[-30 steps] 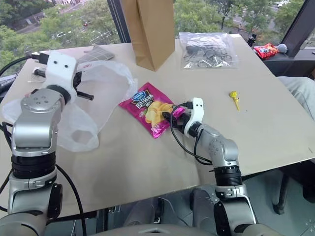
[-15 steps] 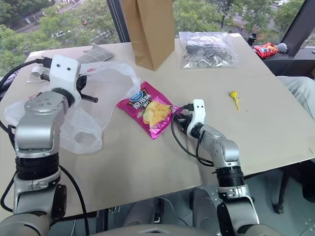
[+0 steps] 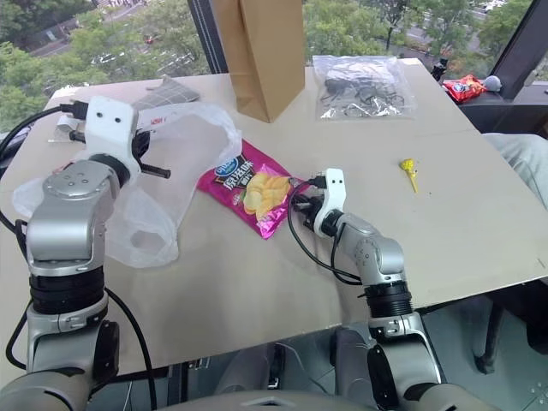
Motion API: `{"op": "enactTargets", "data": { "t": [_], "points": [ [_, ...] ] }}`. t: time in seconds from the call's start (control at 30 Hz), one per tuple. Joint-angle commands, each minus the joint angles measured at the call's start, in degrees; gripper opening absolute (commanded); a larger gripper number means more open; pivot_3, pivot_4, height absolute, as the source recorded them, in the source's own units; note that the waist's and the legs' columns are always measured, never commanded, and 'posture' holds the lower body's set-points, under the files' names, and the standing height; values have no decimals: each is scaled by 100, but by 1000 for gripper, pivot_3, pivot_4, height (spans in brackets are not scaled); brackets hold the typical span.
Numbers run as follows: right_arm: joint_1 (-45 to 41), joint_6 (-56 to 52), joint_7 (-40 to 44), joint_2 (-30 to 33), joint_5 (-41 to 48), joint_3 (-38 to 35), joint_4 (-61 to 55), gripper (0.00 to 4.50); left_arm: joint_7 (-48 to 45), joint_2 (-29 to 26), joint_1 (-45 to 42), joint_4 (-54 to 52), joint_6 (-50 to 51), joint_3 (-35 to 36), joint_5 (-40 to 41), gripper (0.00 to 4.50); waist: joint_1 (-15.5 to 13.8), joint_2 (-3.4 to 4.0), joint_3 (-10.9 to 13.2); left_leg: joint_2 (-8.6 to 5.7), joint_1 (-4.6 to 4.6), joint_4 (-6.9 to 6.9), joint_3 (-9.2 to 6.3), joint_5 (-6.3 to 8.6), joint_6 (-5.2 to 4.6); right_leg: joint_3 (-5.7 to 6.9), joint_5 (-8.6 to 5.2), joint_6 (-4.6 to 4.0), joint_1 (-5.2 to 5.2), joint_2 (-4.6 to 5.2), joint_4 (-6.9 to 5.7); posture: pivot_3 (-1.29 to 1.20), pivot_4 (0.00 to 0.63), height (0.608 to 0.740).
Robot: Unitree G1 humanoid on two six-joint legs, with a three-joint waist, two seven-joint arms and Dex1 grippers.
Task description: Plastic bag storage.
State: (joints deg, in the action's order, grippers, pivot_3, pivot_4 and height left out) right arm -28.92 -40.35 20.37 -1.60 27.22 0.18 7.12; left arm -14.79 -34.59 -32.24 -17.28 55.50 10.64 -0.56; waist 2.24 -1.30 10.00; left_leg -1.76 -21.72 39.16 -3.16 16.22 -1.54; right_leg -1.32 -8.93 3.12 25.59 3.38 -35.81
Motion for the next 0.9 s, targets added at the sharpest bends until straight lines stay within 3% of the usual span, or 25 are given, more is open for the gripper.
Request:
{"op": "enactTargets", "data": {
  "t": [0.03,0.17,0.47,0.73,0.9],
  "points": [
    [46,79,32,-36,7,-2,-88,18,46,-22,-42,-234,-32,73,9,0,7,0,0,0,0,0,0,0,1,0,0,0,0,0,0,0,150,740],
    [266,-262,197,137,421,-223,-731,18,29,70,-124,-247,22,141,106,0,-4,1,1,0,-2,0,-2,-1,1,1,0,0,1,0,0,0,150,740],
    [1290,-2055,460,1346,2465,-946,-3252,18,-28,249,-472,3,135,106,397,0,-29,7,7,-2,-20,-5,-19,2,-3,22,-2,1,5,14,18,0,150,740],
    [1297,-2315,-143,1537,4267,-1398,-4027,18,-336,645,-884,319,279,142,1053,0,-12,5,9,-1,-15,-2,-15,3,-6,19,-2,3,2,5,9,0,150,740],
    [1117,-2169,-616,1533,4697,-1156,-3970,18,-712,807,-1145,223,509,398,1791,0,-11,4,9,-1,-17,3,-11,2,-6,15,-2,3,2,7,10,0,150,740]
  ]
}}
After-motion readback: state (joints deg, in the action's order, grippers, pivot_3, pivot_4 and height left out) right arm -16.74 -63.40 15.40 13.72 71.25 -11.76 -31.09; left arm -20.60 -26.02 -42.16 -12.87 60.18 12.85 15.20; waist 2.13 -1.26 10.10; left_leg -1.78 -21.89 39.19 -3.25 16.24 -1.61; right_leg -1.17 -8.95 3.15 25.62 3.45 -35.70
